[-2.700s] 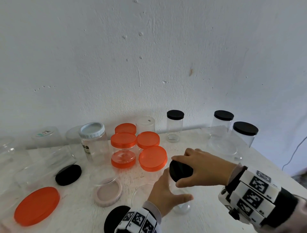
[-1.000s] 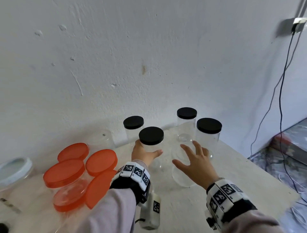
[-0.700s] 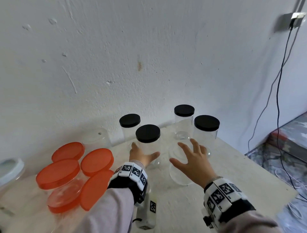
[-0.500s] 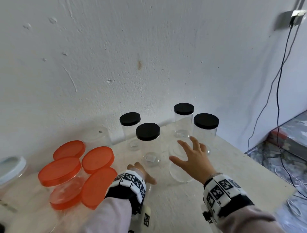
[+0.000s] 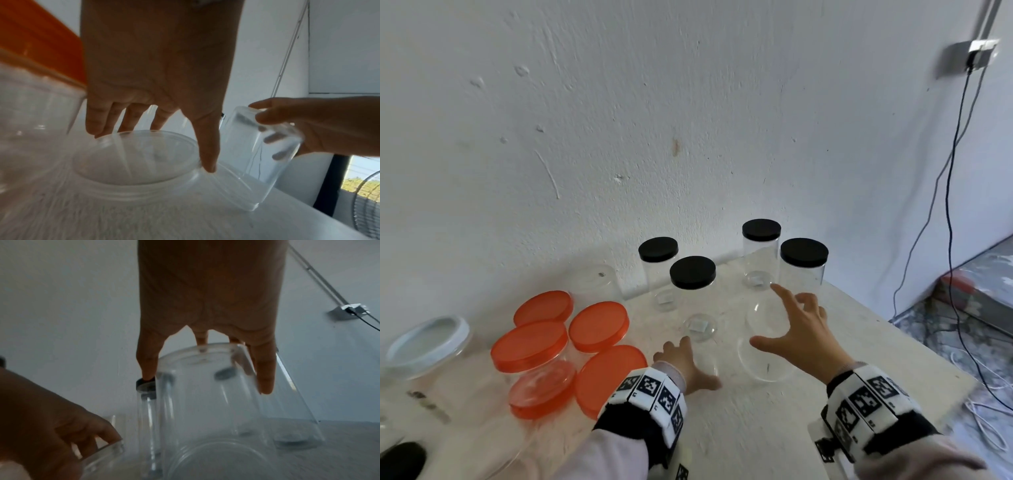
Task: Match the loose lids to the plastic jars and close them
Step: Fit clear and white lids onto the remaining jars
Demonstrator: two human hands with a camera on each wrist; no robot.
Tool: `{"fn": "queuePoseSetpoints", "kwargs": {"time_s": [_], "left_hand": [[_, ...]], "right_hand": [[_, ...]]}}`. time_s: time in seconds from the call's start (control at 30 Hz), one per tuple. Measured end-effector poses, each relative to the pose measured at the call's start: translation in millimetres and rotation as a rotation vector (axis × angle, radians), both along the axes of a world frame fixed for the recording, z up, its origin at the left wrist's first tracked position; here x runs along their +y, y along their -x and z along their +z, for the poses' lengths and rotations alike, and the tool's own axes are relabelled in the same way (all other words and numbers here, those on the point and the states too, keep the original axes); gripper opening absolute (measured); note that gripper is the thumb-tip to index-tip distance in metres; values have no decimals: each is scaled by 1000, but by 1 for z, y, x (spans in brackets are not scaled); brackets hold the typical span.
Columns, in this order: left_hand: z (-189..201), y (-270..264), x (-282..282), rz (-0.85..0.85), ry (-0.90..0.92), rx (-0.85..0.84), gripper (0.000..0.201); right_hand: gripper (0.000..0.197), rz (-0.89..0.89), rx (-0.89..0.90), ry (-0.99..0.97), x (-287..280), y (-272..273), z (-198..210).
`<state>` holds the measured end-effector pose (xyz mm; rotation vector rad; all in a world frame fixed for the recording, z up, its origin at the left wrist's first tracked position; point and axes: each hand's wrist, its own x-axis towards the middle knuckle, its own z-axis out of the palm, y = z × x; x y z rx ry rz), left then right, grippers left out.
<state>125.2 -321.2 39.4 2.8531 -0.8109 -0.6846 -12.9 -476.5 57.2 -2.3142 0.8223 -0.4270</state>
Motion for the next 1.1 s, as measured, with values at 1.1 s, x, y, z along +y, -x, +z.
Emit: {"fn": "queuePoseSetpoints", "kwargs": {"time_s": [1.1], "left_hand": [[85, 25, 107, -86, 714, 76, 107]], "right_hand": [[81, 106, -174, -746, 81, 35, -8]]}}
